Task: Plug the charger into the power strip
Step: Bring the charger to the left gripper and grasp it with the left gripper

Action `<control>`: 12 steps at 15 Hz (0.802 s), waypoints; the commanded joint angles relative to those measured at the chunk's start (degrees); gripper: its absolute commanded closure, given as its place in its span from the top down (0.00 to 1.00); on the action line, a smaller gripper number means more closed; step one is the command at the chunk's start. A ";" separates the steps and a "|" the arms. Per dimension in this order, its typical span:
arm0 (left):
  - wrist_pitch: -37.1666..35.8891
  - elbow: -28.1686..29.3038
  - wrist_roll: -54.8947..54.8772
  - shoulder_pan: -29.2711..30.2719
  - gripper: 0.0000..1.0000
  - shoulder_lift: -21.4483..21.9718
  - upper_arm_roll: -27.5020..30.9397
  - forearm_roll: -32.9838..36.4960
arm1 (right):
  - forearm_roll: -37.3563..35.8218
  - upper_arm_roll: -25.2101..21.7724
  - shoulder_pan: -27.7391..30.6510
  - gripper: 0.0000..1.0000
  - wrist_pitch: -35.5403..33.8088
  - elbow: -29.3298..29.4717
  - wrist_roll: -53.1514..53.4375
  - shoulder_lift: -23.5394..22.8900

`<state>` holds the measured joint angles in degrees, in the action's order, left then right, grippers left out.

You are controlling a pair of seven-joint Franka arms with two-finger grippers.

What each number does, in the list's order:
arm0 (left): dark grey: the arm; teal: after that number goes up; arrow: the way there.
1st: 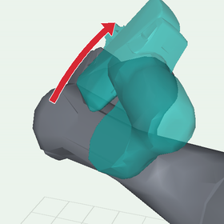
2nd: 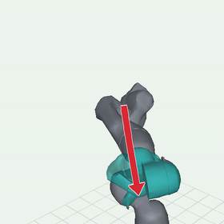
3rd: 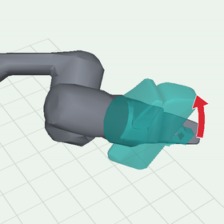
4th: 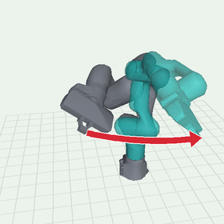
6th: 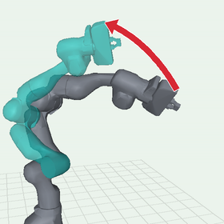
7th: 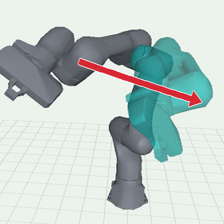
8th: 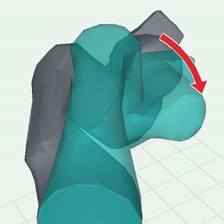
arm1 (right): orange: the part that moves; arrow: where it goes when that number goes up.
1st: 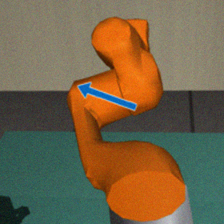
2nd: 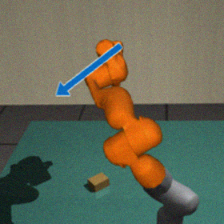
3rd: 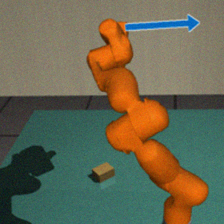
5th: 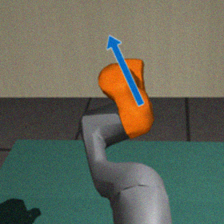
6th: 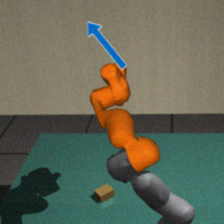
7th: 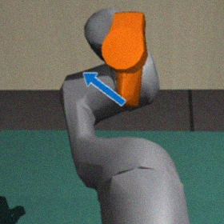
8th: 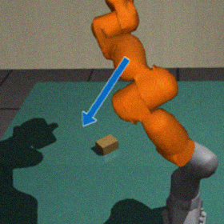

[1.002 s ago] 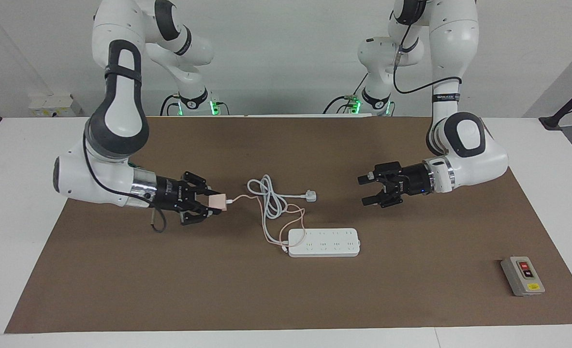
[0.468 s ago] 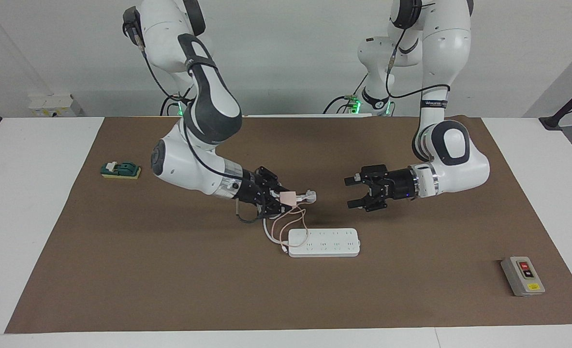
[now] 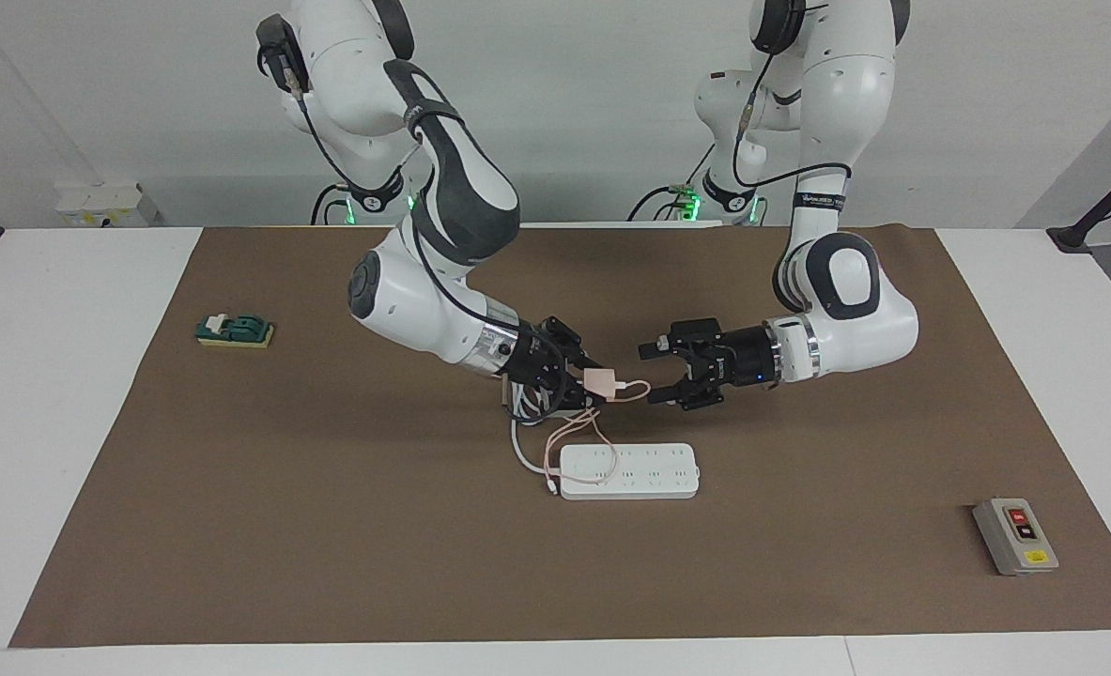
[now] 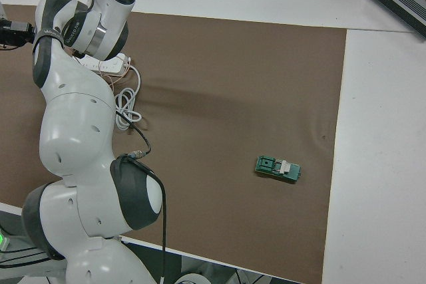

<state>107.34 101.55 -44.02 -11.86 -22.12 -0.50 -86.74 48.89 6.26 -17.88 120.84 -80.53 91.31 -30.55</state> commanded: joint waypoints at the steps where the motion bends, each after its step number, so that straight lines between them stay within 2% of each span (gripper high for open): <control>1: 2.26 0.22 -1.42 -1.50 1.00 -0.29 0.76 -2.46 | 1.55 0.07 0.04 0.00 0.28 1.69 1.33 -1.09; 5: 4.45 0.57 -1.42 -2.38 1.00 -0.29 0.76 -2.73 | 1.47 -0.01 -0.75 0.00 0.28 1.96 2.82 -1.18; 9: 8.50 -0.65 -1.33 -3.17 1.00 -0.56 0.76 -6.42 | 1.38 -0.02 -0.84 0.00 0.36 2.13 4.05 -1.27; 12: 7.54 0.04 -1.51 -3.61 1.00 -1.00 0.76 -5.63 | 1.38 -0.02 -1.28 0.00 0.36 2.13 4.14 -1.27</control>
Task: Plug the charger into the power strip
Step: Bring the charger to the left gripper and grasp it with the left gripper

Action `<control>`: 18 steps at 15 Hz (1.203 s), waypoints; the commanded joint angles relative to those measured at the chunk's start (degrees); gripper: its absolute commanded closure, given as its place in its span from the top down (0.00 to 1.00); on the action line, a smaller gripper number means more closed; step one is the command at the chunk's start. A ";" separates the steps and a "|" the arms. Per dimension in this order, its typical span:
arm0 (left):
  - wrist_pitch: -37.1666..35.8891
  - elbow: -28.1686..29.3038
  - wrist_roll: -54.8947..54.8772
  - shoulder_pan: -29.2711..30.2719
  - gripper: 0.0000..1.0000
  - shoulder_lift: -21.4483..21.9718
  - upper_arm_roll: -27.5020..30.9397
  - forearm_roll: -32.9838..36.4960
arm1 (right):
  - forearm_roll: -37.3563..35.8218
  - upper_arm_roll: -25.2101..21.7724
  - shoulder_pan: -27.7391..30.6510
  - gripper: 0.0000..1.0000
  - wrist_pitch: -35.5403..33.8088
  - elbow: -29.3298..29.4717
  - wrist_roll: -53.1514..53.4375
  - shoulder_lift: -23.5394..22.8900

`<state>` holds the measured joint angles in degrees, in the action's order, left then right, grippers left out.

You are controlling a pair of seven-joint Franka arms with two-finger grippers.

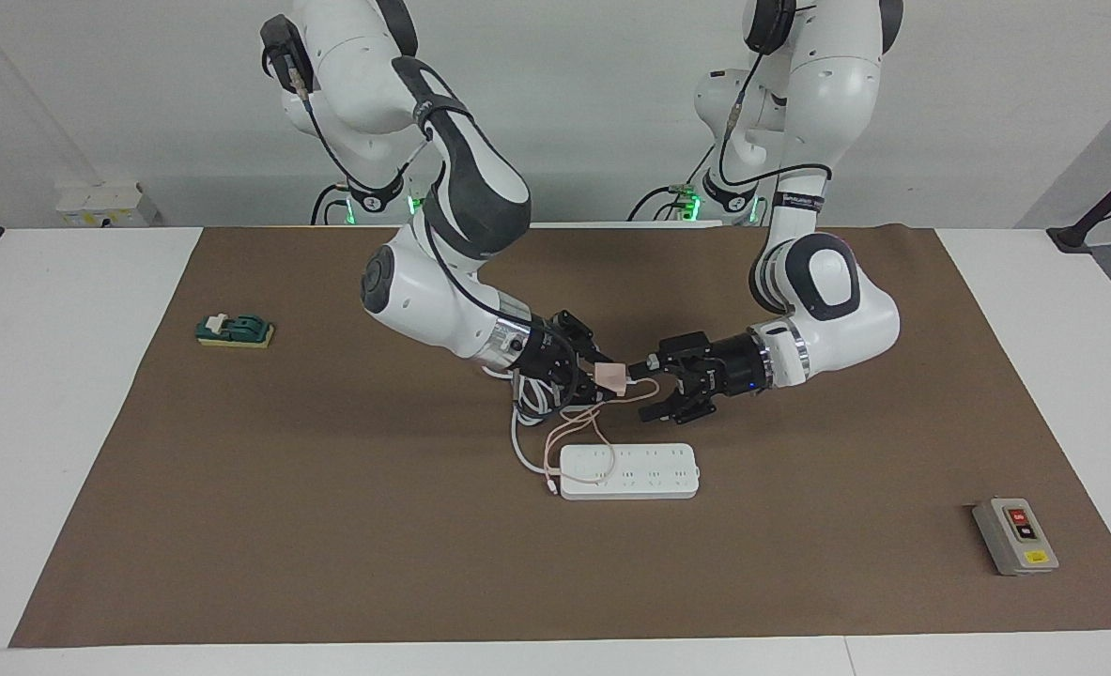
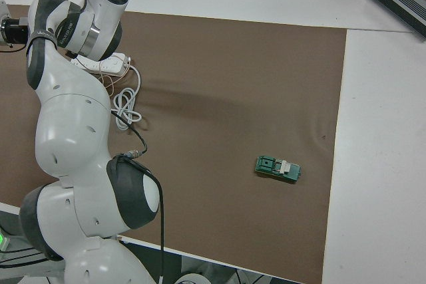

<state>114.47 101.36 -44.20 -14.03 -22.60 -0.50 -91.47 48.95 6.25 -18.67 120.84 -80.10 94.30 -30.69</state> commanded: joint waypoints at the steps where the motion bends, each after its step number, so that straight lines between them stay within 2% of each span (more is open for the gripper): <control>1: -0.03 0.50 -1.68 -1.79 1.00 -0.34 0.77 -0.90 | 1.33 -0.01 -0.49 0.00 0.36 1.71 1.24 -1.12; 8: -8.20 2.34 -1.95 -0.83 1.00 0.80 1.03 0.85 | 1.24 -0.01 -0.49 0.00 0.36 1.71 1.85 -1.12; 11: -8.74 5.33 -1.86 -0.30 1.00 1.94 1.03 0.95 | 1.33 -0.01 -0.49 0.00 0.36 1.71 1.77 -1.12; 14: -7.16 5.69 -1.60 0.49 1.00 2.03 0.86 0.59 | 1.33 -0.01 -0.49 0.00 0.28 1.71 1.85 -1.12; 18: -9.87 6.74 -0.72 2.16 1.00 1.94 0.59 -0.90 | 1.33 -0.01 -0.40 0.00 0.19 1.71 1.77 -1.12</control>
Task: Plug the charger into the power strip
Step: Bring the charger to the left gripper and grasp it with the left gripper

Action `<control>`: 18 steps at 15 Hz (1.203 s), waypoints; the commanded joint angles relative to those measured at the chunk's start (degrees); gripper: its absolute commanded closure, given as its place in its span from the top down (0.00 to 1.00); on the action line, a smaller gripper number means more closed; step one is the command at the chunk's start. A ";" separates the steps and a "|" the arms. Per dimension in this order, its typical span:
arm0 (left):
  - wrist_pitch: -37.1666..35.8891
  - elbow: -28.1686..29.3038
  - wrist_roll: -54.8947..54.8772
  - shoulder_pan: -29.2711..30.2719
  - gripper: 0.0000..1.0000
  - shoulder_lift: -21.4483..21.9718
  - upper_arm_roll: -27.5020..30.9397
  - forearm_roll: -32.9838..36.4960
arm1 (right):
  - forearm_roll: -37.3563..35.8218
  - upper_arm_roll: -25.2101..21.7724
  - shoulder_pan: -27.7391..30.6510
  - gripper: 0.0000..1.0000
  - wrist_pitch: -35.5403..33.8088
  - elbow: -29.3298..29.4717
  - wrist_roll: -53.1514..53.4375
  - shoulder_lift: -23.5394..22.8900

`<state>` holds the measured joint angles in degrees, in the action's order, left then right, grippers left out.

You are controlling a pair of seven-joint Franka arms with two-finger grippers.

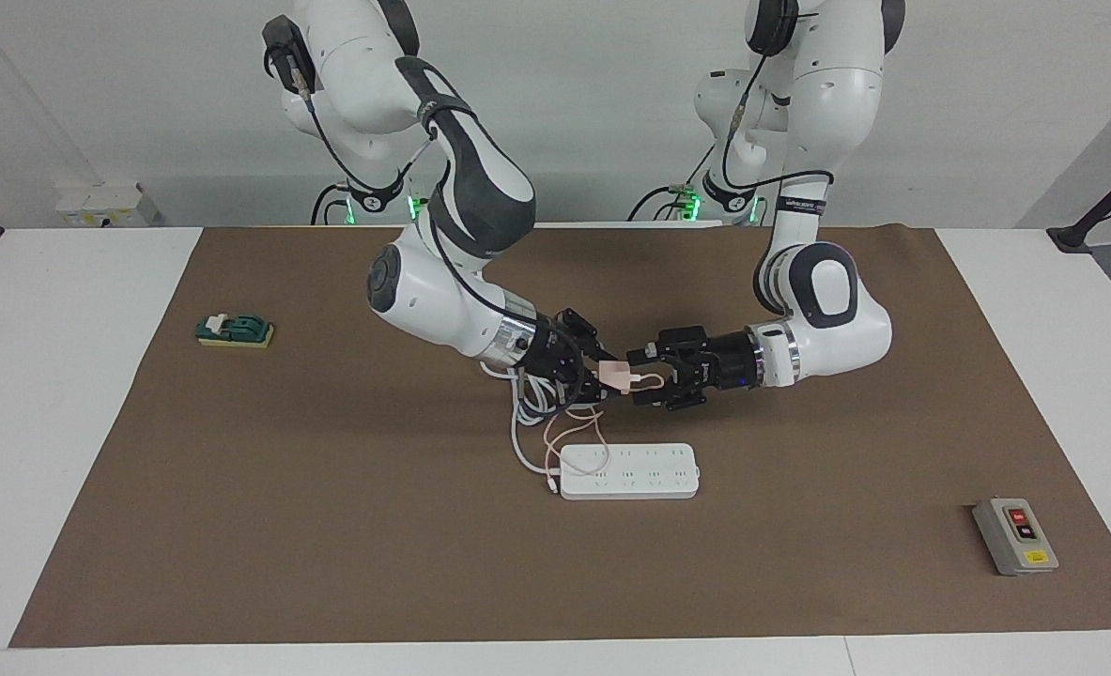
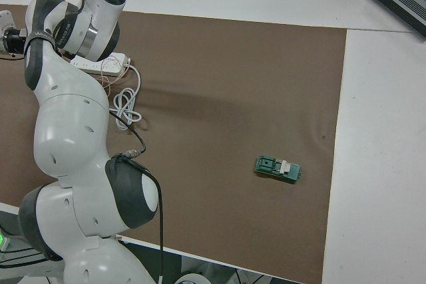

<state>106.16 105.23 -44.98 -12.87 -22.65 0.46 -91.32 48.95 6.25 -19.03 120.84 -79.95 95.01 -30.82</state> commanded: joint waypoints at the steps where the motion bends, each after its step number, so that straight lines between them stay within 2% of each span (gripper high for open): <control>1: -1.66 3.13 1.98 1.18 1.00 1.99 -0.55 -1.49 | 1.33 -0.01 -0.05 0.00 0.19 1.55 1.06 -0.99; 3: -3.06 2.79 6.30 0.92 1.00 2.08 -0.55 -3.86 | 1.33 -0.01 -0.13 0.00 0.19 1.55 1.06 -0.99; 15: -1.40 2.34 6.39 -0.40 1.00 1.82 -0.64 -3.87 | 1.24 0.08 -0.13 0.00 -0.16 1.55 1.06 -0.99; 16: -1.31 2.26 6.31 -0.40 0.98 1.82 -0.64 -3.95 | 1.33 0.08 -0.22 0.00 -0.08 1.55 1.06 -0.99; 18: -1.13 1.99 6.39 -0.40 0.87 1.73 -0.64 -3.96 | 1.33 0.08 -0.22 0.00 -0.08 1.55 1.06 -0.99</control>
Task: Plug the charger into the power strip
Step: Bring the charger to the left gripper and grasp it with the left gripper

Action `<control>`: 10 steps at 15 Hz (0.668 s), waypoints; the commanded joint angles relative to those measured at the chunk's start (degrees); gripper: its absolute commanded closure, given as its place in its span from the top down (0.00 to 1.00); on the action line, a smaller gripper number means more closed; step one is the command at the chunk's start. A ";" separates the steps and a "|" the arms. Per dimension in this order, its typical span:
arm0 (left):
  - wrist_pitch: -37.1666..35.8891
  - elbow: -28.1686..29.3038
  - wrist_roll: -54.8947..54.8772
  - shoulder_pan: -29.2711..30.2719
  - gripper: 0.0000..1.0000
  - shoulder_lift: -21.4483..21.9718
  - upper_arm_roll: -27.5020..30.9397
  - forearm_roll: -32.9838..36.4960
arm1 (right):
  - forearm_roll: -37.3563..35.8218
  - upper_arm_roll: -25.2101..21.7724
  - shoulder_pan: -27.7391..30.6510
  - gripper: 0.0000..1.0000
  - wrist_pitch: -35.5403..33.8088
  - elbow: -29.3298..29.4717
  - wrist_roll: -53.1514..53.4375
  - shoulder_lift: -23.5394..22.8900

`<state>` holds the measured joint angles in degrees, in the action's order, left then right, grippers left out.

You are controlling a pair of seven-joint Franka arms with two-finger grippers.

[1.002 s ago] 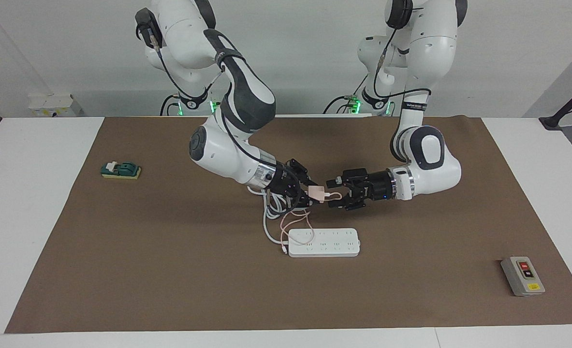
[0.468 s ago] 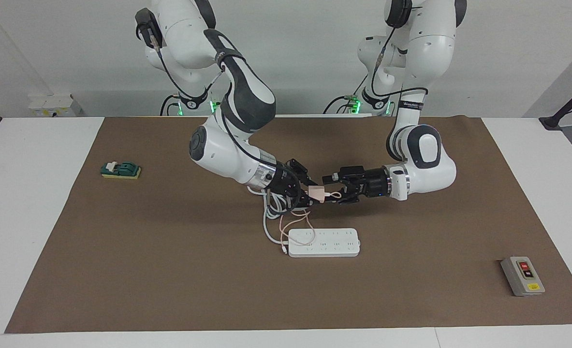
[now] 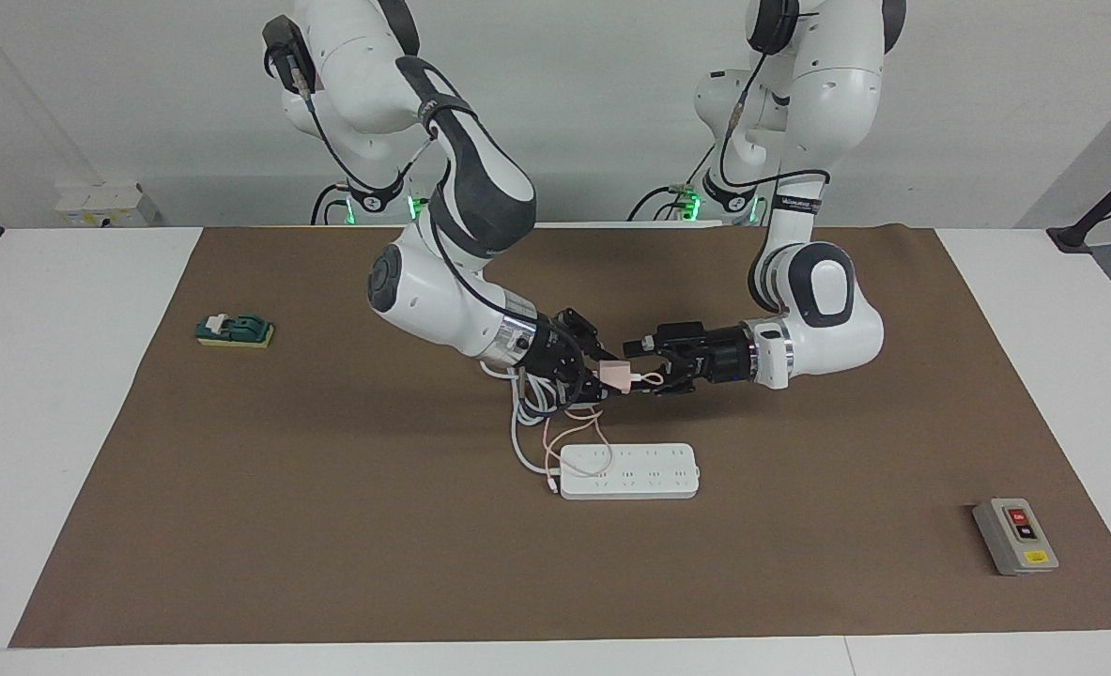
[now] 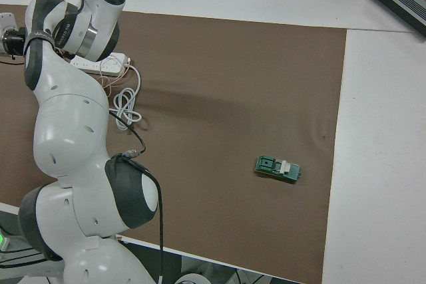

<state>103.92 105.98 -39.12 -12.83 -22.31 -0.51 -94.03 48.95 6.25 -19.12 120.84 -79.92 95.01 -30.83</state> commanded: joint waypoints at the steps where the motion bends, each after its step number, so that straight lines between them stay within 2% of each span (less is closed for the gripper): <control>1: 1.11 1.16 0.54 -0.44 0.81 1.31 0.33 -1.24 | 1.33 0.08 -0.13 0.00 -0.07 1.52 1.05 -0.99; 4: 1.11 0.81 0.54 -0.53 0.73 1.22 0.33 -1.24 | 1.33 0.08 -0.13 0.00 -0.07 1.61 1.05 -0.99; 5: 1.11 0.81 0.54 -0.44 0.68 1.22 0.33 -1.24 | 1.33 0.08 -0.13 0.00 -0.07 1.61 1.05 -0.99; 6: 1.11 0.72 0.54 -0.44 0.60 1.22 0.33 -1.16 | 1.33 0.16 -0.13 0.00 -0.07 1.70 1.05 -0.99; 10: 1.11 0.72 0.54 -0.44 0.44 1.22 0.42 -1.07 | 1.33 0.17 -0.13 0.00 -0.16 2.31 1.05 -1.08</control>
<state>104.03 105.92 -39.12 -12.83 -22.31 -0.44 -94.09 48.95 6.25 -19.16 120.83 -79.51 95.01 -30.83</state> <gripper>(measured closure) 0.463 0.511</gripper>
